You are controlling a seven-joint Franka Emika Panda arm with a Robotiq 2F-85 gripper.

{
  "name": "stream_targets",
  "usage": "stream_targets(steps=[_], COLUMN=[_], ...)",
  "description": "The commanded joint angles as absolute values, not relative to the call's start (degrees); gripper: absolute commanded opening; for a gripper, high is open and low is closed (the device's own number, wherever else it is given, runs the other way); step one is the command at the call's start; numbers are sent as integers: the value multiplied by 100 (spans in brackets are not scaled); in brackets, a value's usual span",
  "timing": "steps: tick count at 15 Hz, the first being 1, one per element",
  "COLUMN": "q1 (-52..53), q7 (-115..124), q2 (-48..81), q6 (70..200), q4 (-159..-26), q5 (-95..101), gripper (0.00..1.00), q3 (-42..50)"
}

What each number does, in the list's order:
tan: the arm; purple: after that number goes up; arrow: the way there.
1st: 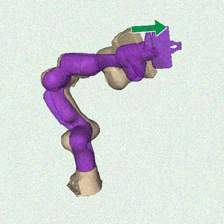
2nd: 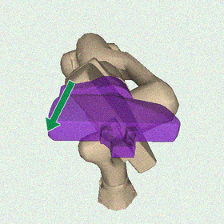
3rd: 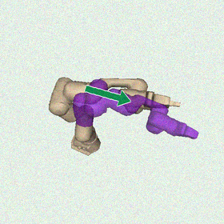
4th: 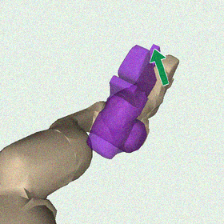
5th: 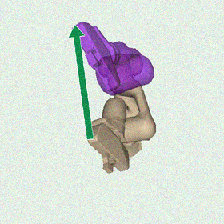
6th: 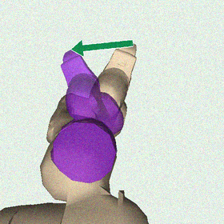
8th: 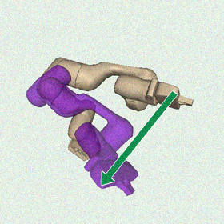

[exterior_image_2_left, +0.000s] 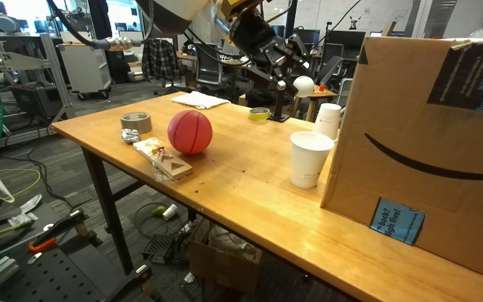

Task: Move the seal tape and pick up the white ball and put it in the cup, then pick up the red ball and place it on the seal tape

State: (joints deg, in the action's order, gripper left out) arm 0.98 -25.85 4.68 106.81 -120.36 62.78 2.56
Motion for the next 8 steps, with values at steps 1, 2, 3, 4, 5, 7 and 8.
stream_targets(steps=[1,2,3,4,5,7,8], q1=[-33,-45,-56,-69,-76,-96,-101], q7=[-2850,-2866,-2886,-2908,-2900,-2904,-2902], q2=[443,455,468,479,490,511,517], q6=[10770,10783,10792,10811,10822,10855,10863], q4=[-11951,-11942,-11930,-11923,-11917,-11894,-11889], q5=[6320,6316,6313,6312,6319,6322,6314], gripper=[22,22,22,22,22,73,80], q3=[202,206,208,212,211,213,211])
